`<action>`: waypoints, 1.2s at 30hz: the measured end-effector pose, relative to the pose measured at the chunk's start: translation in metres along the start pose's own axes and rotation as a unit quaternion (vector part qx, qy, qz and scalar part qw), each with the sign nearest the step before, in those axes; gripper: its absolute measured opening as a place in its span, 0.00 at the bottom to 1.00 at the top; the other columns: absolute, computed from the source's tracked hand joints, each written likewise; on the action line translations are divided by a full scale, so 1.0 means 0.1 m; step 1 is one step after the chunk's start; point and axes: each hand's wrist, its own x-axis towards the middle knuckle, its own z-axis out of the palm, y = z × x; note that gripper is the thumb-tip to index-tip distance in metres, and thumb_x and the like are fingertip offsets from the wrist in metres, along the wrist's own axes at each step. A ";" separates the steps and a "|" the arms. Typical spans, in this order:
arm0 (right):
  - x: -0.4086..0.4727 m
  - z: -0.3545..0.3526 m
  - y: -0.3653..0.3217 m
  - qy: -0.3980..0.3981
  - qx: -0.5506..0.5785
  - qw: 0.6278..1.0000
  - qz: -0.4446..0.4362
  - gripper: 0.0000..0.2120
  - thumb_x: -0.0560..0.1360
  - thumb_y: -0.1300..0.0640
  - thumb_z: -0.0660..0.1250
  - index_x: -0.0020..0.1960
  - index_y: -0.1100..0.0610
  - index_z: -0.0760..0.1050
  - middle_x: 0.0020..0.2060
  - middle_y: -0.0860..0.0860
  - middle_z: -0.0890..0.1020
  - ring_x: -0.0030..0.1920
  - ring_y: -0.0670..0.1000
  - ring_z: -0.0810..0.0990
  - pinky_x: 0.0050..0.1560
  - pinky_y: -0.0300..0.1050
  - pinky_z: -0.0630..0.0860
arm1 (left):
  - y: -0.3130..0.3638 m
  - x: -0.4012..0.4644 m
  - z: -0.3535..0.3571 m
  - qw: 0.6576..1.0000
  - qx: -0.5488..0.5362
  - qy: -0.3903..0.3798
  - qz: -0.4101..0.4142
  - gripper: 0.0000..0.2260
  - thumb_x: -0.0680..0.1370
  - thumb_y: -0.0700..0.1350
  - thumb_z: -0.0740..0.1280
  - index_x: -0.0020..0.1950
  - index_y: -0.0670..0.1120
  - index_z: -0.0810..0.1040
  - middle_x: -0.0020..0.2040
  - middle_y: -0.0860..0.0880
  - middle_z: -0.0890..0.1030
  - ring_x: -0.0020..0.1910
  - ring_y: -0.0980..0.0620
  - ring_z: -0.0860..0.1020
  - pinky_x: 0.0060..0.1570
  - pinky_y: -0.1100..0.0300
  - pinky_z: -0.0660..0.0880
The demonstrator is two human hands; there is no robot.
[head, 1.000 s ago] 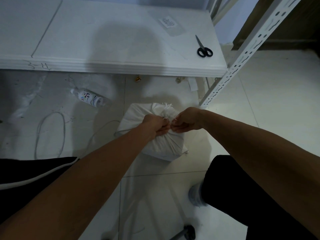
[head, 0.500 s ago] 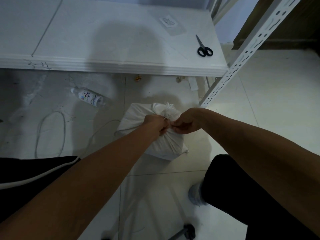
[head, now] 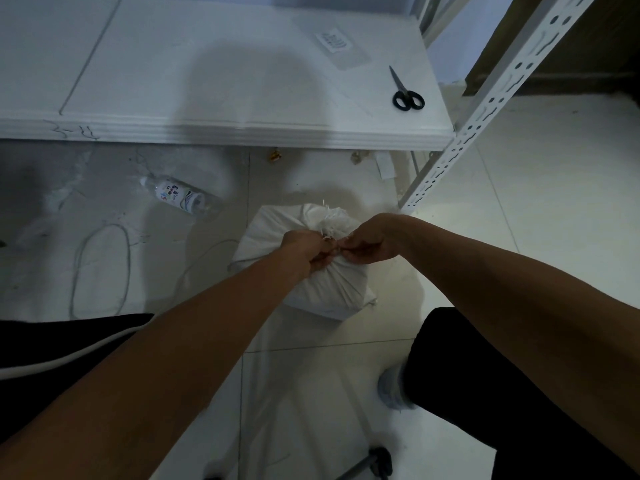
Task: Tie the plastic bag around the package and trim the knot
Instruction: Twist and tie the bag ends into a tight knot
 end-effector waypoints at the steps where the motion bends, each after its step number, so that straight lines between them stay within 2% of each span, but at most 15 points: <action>1: -0.01 0.00 0.00 -0.001 0.003 1.000 0.000 0.05 0.76 0.67 0.68 0.41 0.64 0.77 0.37 0.55 0.81 0.38 0.48 0.80 0.43 0.41 0.82 | 0.01 0.01 -0.01 1.000 -0.003 0.001 -0.005 0.04 0.73 0.33 0.72 0.47 0.38 0.81 0.37 0.45 0.82 0.33 0.54 0.80 0.27 0.64 0.79; 4: -0.05 0.00 -0.01 -0.013 0.010 1.000 -0.004 0.04 0.76 0.67 0.68 0.42 0.65 0.78 0.37 0.56 0.82 0.39 0.48 0.81 0.42 0.42 0.83 | 0.02 0.02 -0.03 1.000 -0.008 -0.003 -0.019 0.06 0.73 0.33 0.71 0.49 0.39 0.81 0.38 0.45 0.82 0.33 0.54 0.80 0.24 0.65 0.77; 8: -0.10 0.03 -0.01 -0.032 0.021 0.999 -0.016 0.03 0.76 0.68 0.67 0.43 0.66 0.78 0.39 0.56 0.82 0.41 0.48 0.81 0.38 0.40 0.83 | 0.02 0.03 -0.05 0.999 -0.015 -0.021 -0.029 0.05 0.74 0.32 0.70 0.47 0.39 0.80 0.38 0.45 0.82 0.33 0.54 0.80 0.25 0.64 0.78; 11: -0.12 0.03 -0.02 -0.032 0.034 0.999 -0.026 0.02 0.77 0.69 0.66 0.45 0.67 0.77 0.40 0.57 0.82 0.42 0.49 0.81 0.39 0.40 0.83 | 0.03 0.04 -0.06 0.999 -0.029 -0.027 -0.030 0.05 0.74 0.32 0.69 0.48 0.39 0.80 0.38 0.45 0.82 0.33 0.54 0.80 0.25 0.64 0.78; 16: -0.14 0.01 -0.03 -0.028 0.023 0.999 -0.022 0.02 0.76 0.68 0.67 0.44 0.66 0.77 0.39 0.56 0.81 0.40 0.48 0.80 0.38 0.39 0.83 | 0.02 0.03 -0.05 0.998 -0.040 -0.032 -0.023 0.04 0.74 0.34 0.70 0.48 0.40 0.80 0.36 0.46 0.82 0.26 0.56 0.80 0.26 0.65 0.78; 21: -0.12 0.02 -0.04 -0.038 0.029 0.999 -0.016 0.03 0.77 0.68 0.66 0.45 0.65 0.77 0.39 0.55 0.81 0.41 0.48 0.80 0.38 0.40 0.82 | 0.01 0.03 -0.04 0.998 -0.054 -0.035 -0.021 0.03 0.75 0.33 0.69 0.46 0.40 0.79 0.37 0.46 0.82 0.30 0.55 0.80 0.25 0.65 0.77; 23: -0.10 0.01 -0.03 -0.049 0.042 0.998 -0.010 0.03 0.77 0.68 0.66 0.45 0.66 0.77 0.37 0.56 0.83 0.42 0.48 0.80 0.38 0.39 0.83 | 0.01 0.03 -0.03 0.997 -0.062 -0.036 -0.021 0.03 0.75 0.33 0.69 0.44 0.40 0.79 0.34 0.46 0.82 0.30 0.55 0.80 0.25 0.65 0.78; 25: -0.10 0.00 -0.03 -0.053 0.056 0.997 -0.012 0.03 0.77 0.68 0.66 0.45 0.67 0.77 0.34 0.57 0.84 0.43 0.49 0.81 0.38 0.39 0.83 | 0.01 0.03 -0.02 0.997 -0.068 -0.034 -0.018 0.04 0.75 0.33 0.69 0.42 0.40 0.79 0.28 0.47 0.82 0.27 0.56 0.80 0.25 0.65 0.78; 30: -0.12 -0.01 -0.03 -0.042 0.052 0.997 -0.024 0.03 0.77 0.68 0.65 0.45 0.67 0.76 0.39 0.57 0.81 0.43 0.49 0.80 0.37 0.39 0.83 | 0.00 0.02 0.01 0.997 -0.073 -0.026 -0.009 0.04 0.75 0.33 0.69 0.42 0.40 0.78 0.24 0.48 0.81 0.23 0.57 0.79 0.24 0.65 0.77; 32: -0.12 0.00 -0.03 -0.038 0.050 0.998 -0.027 0.03 0.78 0.68 0.65 0.46 0.67 0.76 0.41 0.57 0.81 0.43 0.49 0.80 0.38 0.39 0.83 | 0.00 0.03 0.01 0.997 -0.072 -0.024 -0.008 0.04 0.75 0.33 0.69 0.42 0.40 0.78 0.26 0.48 0.81 0.24 0.57 0.79 0.24 0.65 0.77; 36: -0.13 0.04 -0.01 -0.039 0.051 0.997 -0.034 0.05 0.79 0.69 0.63 0.46 0.66 0.76 0.41 0.56 0.80 0.43 0.49 0.79 0.35 0.39 0.83 | 0.00 0.02 0.01 0.997 -0.075 -0.022 -0.008 0.03 0.76 0.33 0.68 0.43 0.40 0.78 0.35 0.45 0.81 0.31 0.55 0.79 0.25 0.65 0.78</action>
